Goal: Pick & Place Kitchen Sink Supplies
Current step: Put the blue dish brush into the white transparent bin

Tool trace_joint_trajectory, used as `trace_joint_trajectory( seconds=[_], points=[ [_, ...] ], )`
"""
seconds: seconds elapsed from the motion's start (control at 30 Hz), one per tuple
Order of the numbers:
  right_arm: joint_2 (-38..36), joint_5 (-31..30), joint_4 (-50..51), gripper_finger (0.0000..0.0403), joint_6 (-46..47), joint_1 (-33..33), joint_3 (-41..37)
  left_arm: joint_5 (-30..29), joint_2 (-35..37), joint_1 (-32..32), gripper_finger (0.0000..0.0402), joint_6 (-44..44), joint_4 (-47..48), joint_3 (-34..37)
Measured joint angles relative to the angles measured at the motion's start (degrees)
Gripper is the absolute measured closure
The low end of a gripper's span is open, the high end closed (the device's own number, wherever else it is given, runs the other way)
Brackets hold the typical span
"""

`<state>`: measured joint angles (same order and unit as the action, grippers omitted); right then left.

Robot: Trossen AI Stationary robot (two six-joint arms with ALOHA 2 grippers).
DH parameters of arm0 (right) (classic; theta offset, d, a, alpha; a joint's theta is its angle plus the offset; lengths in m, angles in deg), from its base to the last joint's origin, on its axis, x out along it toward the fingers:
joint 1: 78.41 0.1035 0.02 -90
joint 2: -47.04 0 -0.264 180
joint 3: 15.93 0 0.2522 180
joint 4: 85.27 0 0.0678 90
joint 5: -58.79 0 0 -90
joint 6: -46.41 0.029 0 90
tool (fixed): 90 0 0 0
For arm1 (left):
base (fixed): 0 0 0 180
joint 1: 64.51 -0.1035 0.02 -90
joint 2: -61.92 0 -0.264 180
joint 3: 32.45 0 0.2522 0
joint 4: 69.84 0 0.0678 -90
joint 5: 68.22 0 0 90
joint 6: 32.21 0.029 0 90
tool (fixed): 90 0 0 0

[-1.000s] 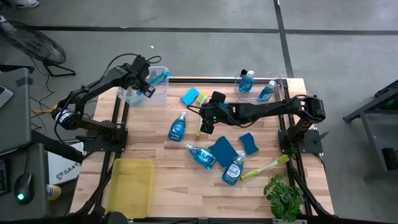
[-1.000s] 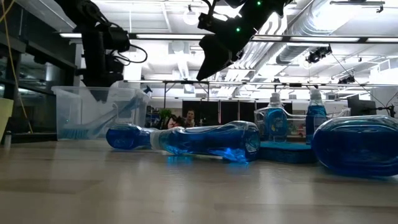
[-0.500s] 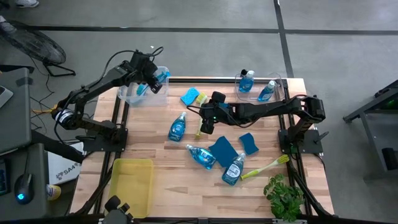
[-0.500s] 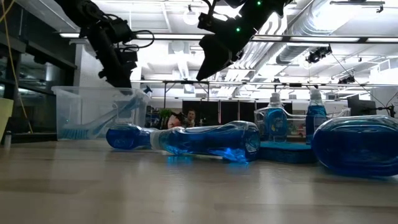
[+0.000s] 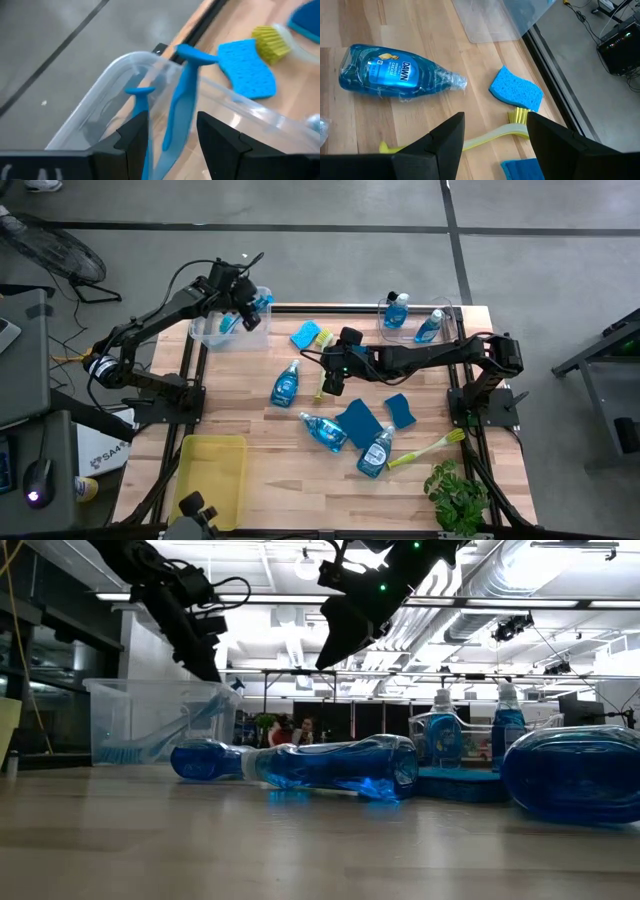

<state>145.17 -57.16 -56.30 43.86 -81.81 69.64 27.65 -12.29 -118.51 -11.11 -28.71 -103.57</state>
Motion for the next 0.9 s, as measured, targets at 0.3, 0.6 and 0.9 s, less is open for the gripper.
trace_joint_trajectory(
  seconds=[0.3,0.6,0.9],
  points=[
    [0.0,1.3,0.0,0.0194,-0.4,0.0,0.0,3.0,0.0,0.0,0.0235,4.5,0.2,0.0],
    [0.0,1.3,0.0,0.0194,-0.4,0.0,0.0,2.7,-3.3,0.0,0.0206,5.7,0.0,0.0],
    [0.0,1.3,0.1,0.0194,-0.6,-0.1,0.0,-0.6,-7.8,0.0,0.0204,5.6,-0.1,0.0]
  ],
)
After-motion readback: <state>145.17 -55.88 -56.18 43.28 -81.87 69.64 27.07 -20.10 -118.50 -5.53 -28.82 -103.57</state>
